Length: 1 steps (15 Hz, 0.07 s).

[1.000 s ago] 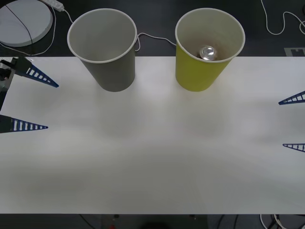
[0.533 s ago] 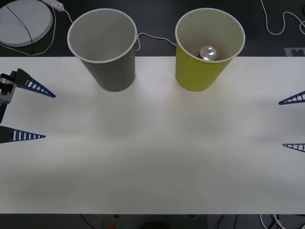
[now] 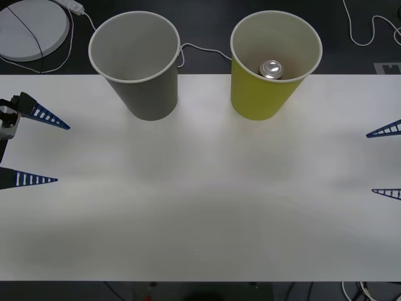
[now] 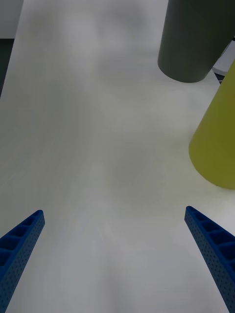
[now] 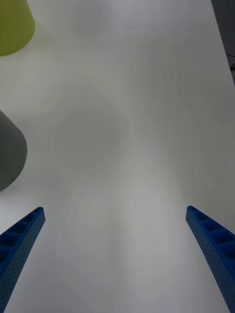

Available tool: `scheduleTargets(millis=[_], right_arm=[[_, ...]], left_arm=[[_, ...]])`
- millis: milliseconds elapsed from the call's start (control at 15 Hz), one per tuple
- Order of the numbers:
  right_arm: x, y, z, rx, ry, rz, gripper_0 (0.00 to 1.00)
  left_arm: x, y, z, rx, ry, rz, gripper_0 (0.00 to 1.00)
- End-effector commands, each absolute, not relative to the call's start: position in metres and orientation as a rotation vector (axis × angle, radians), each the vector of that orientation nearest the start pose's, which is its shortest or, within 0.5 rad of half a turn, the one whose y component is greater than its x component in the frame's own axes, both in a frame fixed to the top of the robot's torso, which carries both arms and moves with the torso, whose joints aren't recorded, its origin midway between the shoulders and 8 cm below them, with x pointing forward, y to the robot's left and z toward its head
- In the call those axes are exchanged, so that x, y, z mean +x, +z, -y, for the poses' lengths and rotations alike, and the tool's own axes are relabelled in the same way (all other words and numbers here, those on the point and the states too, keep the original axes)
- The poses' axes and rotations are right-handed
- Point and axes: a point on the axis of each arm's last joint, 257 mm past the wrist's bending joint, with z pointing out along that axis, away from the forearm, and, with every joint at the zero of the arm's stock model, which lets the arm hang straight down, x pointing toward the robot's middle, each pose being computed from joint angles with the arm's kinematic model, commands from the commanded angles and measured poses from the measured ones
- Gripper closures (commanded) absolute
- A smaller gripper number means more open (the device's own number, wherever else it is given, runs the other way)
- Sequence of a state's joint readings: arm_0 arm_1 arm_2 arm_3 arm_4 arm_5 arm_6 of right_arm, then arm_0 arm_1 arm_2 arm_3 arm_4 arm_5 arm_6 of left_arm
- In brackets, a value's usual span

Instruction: Put the can into the green bin and the plastic bottle into the gray bin

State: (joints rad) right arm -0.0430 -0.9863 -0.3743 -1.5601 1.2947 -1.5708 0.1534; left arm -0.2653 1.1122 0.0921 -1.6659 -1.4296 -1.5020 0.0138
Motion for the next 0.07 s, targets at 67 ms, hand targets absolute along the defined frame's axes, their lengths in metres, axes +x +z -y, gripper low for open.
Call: scheduleTargets(millis=[67], right_arm=[[0.3691, -0.1419, 0.3454, -1.644, 0.293, -1.471, 0.0]], left_arm=[[0.4009, -0.1392, -0.3068, 1.904, -0.193, -1.527, 0.0]])
